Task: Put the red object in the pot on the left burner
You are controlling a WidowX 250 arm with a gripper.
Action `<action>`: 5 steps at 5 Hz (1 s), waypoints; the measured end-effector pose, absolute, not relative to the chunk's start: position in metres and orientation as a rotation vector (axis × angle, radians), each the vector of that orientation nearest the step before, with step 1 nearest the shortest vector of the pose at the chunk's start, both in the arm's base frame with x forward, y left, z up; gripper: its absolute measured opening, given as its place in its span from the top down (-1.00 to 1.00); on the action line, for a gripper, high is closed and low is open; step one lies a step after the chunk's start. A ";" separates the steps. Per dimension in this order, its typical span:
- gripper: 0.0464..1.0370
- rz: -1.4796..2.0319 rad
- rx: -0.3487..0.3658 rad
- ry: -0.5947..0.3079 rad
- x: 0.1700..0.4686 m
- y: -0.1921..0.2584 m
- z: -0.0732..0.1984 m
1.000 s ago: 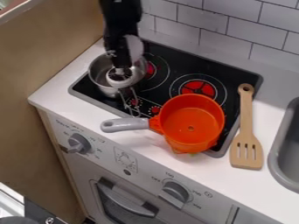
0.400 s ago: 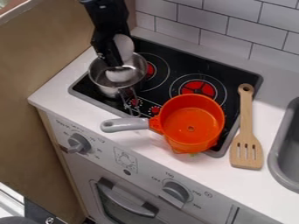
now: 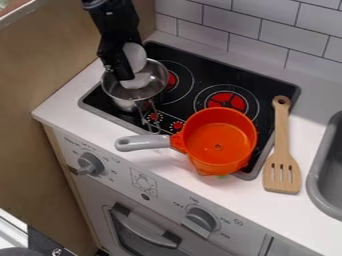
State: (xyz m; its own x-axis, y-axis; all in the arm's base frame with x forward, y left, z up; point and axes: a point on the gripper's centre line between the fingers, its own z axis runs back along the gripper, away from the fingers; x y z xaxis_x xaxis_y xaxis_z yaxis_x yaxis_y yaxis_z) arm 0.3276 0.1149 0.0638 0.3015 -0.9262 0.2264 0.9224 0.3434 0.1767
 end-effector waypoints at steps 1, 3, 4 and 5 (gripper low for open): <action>-0.72 -1.227 0.013 -0.312 0.328 0.115 0.064; -0.93 -1.190 -0.011 -0.289 0.323 0.107 0.052; -0.93 -1.175 -0.019 -0.280 0.322 0.101 0.049; -0.93 -1.166 -0.020 -0.267 0.323 0.096 0.049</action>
